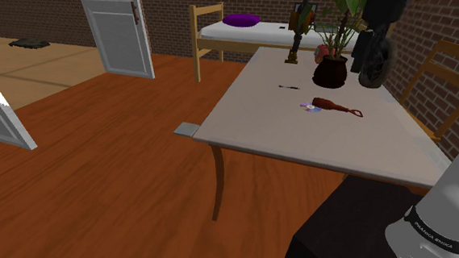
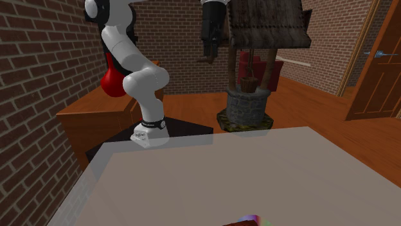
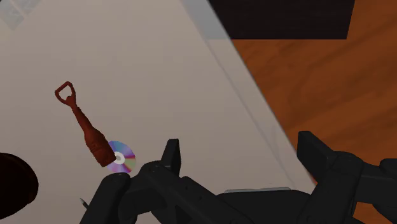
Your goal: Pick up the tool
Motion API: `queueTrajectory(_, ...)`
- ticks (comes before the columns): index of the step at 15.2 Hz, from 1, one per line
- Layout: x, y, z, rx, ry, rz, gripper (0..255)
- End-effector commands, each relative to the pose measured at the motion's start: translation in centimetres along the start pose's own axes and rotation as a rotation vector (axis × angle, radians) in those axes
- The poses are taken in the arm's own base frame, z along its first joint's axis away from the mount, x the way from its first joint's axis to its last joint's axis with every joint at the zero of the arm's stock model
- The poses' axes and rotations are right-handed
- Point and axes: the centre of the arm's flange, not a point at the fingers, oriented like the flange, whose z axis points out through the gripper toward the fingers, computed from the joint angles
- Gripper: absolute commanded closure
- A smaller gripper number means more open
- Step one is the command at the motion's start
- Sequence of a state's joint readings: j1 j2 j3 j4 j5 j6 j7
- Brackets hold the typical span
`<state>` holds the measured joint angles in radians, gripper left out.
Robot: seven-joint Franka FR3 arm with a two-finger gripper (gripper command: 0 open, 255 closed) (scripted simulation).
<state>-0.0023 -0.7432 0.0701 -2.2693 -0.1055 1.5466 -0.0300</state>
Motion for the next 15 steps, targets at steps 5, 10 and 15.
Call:
queueTrajectory(5, -0.4, 4.5, 3.3, 0.024, 0.028, -0.039, 0)
queueTrajectory(10, -0.4, 10.1, 7.5, 0.054, 0.064, -0.088, 0)
queueTrajectory(15, -0.1, 15.6, 11.9, 0.084, 0.099, -0.137, 0)
